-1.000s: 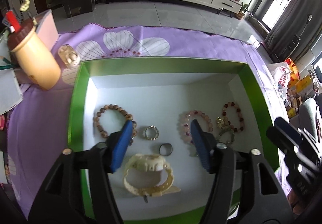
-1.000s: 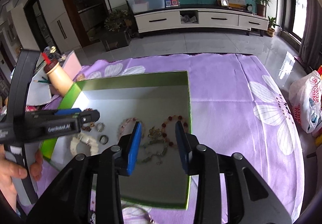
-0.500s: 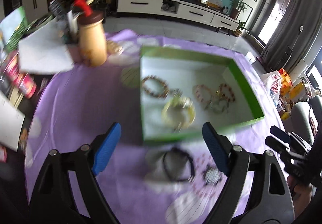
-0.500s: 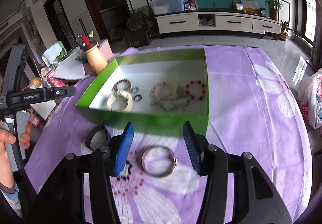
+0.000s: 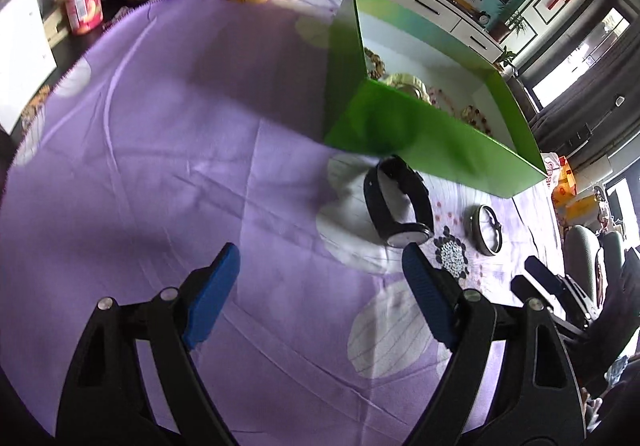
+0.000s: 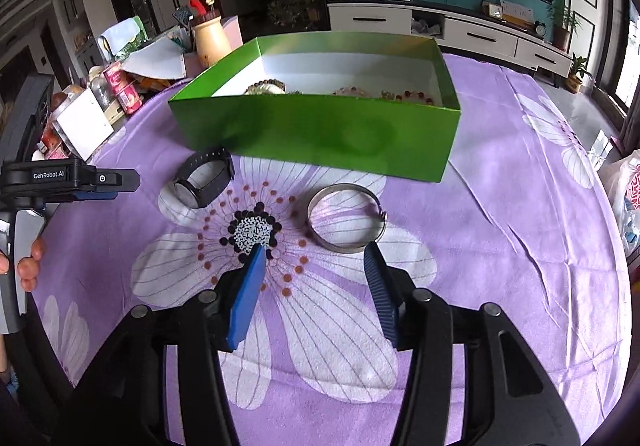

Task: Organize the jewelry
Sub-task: 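Move both tools back from the box to the black watch and silver bangle, then grasp the black watch strap with the left tool while the right tool grasps the silver bangle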

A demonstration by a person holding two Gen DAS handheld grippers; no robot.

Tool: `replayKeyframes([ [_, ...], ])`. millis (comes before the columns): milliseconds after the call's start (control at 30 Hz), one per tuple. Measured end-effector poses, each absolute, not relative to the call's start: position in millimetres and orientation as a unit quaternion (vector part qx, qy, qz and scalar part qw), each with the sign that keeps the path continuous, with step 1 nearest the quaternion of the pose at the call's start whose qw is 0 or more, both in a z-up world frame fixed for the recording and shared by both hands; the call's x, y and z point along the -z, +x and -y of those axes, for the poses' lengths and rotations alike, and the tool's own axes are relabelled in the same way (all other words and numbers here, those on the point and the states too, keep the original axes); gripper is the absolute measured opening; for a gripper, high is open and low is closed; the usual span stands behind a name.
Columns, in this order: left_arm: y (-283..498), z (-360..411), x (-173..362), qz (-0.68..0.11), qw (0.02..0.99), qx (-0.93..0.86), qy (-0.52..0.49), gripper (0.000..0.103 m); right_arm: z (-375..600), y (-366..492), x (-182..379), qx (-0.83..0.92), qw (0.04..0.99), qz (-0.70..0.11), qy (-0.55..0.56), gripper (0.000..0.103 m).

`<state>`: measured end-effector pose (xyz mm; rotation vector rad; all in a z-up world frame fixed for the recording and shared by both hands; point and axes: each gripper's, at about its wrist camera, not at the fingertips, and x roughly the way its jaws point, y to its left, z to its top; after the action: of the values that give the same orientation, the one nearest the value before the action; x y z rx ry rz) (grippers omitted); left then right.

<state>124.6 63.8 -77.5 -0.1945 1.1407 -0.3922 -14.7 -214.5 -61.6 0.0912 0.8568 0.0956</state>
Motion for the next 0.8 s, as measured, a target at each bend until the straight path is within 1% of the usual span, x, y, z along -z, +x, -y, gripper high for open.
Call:
replayKeyframes([
  [233,139,-52,77,-0.555,0.804,0.179,-0.117,0.084,209,7,72,-0.054,0.901,-0.429,0.031,0.052],
  [300,147,-44,77,-0.562,0.799,0.177,-0.117,0.083,208,14,75,-0.056,0.899,-0.433,0.025,0.051],
  [400,155,-35,81,-0.574,0.789,0.182,-0.122,0.074,205,23,81,-0.060,0.896,-0.441,0.013,0.049],
  [467,160,-29,85,-0.582,0.782,0.187,-0.124,0.062,203,26,84,-0.061,0.894,-0.444,0.005,0.047],
  [500,162,-24,88,-0.587,0.777,0.189,-0.126,0.057,202,29,86,-0.062,0.893,-0.445,0.000,0.046],
  [567,166,-17,92,-0.593,0.771,0.193,-0.125,0.042,200,31,88,-0.064,0.892,-0.447,-0.005,0.043],
  [700,170,-5,96,-0.596,0.773,0.188,-0.107,0.036,198,36,91,-0.071,0.889,-0.452,-0.011,0.039],
  [767,170,-1,96,-0.593,0.778,0.184,-0.094,0.031,199,37,92,-0.073,0.889,-0.451,-0.008,0.038],
  [800,170,1,96,-0.593,0.779,0.183,-0.088,0.029,199,37,92,-0.073,0.890,-0.450,-0.006,0.035],
])
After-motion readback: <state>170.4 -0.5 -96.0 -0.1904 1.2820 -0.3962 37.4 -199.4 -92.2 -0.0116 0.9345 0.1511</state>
